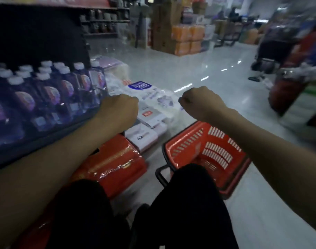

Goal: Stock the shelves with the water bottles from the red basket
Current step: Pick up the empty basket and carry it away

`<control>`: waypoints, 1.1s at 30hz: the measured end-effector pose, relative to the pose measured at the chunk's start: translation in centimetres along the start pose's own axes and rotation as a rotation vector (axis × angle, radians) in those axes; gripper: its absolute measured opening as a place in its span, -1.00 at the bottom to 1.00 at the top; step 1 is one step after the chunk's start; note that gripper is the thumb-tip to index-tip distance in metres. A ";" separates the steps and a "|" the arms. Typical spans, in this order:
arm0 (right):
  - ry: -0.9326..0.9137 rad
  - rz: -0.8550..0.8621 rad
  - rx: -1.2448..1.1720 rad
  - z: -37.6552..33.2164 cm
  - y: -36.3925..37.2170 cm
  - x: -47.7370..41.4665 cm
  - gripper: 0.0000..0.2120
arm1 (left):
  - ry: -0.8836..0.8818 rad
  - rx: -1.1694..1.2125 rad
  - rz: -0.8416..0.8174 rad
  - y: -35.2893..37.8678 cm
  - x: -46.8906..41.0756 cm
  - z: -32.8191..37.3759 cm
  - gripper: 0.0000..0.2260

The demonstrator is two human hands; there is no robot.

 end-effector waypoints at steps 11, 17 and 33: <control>0.359 -0.251 0.061 17.6 6.4 6.6 -0.71 | -0.121 0.485 -0.803 16.4 0.8 13.7 -0.48; 0.497 -0.330 -0.030 25.8 13.6 5.7 -0.62 | -0.452 0.689 -0.835 22.9 0.5 18.9 -0.58; 1.306 -0.113 -0.180 47.0 25.0 2.6 -0.61 | -0.464 1.021 -0.453 36.3 -18.7 21.9 -0.40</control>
Point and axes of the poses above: each hand's wrist, its own x-axis away from the middle knuckle, its own y-axis out of the palm, z = x × y, the point moved 3 cm from there along -x, towards the middle knuckle
